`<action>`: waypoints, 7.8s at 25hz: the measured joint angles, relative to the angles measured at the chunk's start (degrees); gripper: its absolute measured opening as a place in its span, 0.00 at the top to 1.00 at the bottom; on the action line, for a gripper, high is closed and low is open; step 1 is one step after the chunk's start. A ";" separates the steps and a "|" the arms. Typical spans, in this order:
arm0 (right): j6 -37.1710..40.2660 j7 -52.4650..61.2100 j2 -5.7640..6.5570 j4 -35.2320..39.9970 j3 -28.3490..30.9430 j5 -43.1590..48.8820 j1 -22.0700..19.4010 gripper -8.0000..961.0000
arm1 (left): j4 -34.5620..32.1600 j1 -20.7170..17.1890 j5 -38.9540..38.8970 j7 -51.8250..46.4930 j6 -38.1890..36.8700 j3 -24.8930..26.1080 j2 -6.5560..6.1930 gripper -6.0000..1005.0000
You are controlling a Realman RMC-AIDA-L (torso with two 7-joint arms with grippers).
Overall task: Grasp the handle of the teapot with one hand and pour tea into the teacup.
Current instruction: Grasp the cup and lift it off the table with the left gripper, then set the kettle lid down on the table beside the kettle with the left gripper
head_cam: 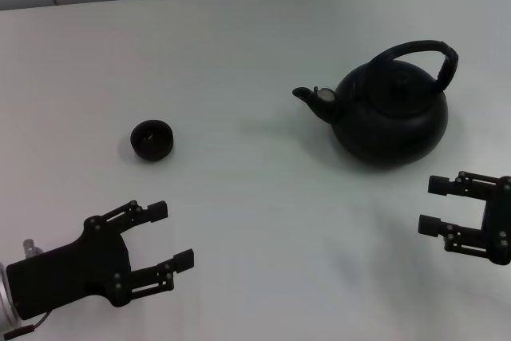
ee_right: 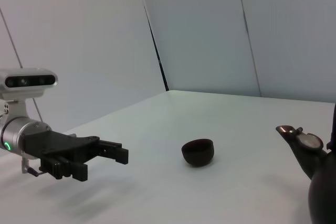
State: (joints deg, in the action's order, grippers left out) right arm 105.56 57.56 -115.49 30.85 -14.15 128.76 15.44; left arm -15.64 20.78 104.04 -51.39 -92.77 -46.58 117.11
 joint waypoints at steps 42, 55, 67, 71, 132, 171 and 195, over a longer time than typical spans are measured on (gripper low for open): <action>-0.32 0.00 -0.35 0.17 0.00 -0.01 0.46 0.30 | 6.48 -0.89 -5.29 7.78 9.11 14.39 1.58 0.16; -0.20 0.00 -0.35 0.17 0.00 -0.20 0.68 0.30 | 8.02 -1.14 -5.92 13.66 12.22 20.53 1.52 0.16; -0.52 0.00 -0.35 0.17 0.30 -0.26 0.91 0.30 | 8.30 0.60 -6.04 17.58 18.01 16.87 1.71 0.16; -0.55 0.00 -0.35 0.17 0.32 -0.26 0.90 0.30 | 8.95 2.02 -6.07 17.73 19.40 16.96 1.71 0.16; -0.30 0.57 0.10 0.77 0.71 -0.53 1.17 0.30 | 16.07 14.23 -5.75 19.84 26.42 15.33 2.06 0.31; -0.26 0.71 0.03 0.73 0.71 -0.53 1.96 0.30 | 31.02 23.64 2.54 28.77 39.42 24.78 2.07 0.21; -0.23 0.71 0.09 0.79 0.70 -0.53 1.78 0.30 | 30.74 21.13 3.36 28.79 34.79 26.63 1.67 0.14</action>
State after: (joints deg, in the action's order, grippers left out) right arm 105.33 58.27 -115.40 31.64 -13.45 128.23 17.22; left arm 15.10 41.91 107.40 -22.60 -57.98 -19.95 118.79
